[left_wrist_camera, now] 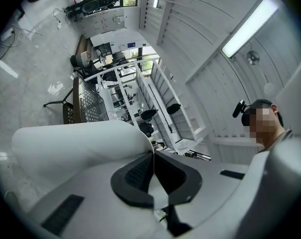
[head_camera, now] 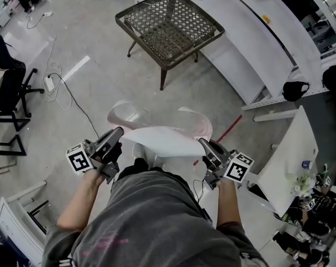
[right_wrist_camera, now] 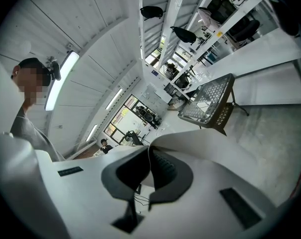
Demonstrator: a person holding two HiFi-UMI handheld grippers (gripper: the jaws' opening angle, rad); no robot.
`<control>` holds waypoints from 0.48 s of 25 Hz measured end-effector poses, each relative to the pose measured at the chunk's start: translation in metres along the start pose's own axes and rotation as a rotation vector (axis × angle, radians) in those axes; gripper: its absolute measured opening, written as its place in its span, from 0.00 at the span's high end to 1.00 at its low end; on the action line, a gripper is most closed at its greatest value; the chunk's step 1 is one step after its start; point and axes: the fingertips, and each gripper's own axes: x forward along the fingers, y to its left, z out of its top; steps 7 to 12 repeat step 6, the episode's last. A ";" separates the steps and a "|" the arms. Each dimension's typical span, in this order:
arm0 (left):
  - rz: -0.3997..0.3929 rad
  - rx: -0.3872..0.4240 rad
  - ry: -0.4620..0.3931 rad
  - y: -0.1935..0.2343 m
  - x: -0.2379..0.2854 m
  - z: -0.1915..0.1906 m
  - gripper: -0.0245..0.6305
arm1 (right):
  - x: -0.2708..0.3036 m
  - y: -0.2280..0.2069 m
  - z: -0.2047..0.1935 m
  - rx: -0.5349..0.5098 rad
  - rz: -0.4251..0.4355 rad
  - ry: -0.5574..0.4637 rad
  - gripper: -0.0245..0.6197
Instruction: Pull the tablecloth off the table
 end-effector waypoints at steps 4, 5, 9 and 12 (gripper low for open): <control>-0.001 -0.005 0.004 0.001 0.002 0.000 0.96 | 0.000 -0.002 0.002 -0.002 -0.001 0.002 0.95; -0.001 -0.006 0.005 0.001 0.002 -0.001 0.96 | 0.000 -0.003 0.002 -0.003 -0.001 0.002 0.95; -0.002 -0.006 0.007 0.001 0.003 -0.001 0.96 | 0.000 -0.004 0.003 -0.004 -0.001 0.002 0.95; -0.002 -0.006 0.007 0.001 0.003 -0.001 0.96 | 0.000 -0.004 0.003 -0.004 -0.001 0.002 0.95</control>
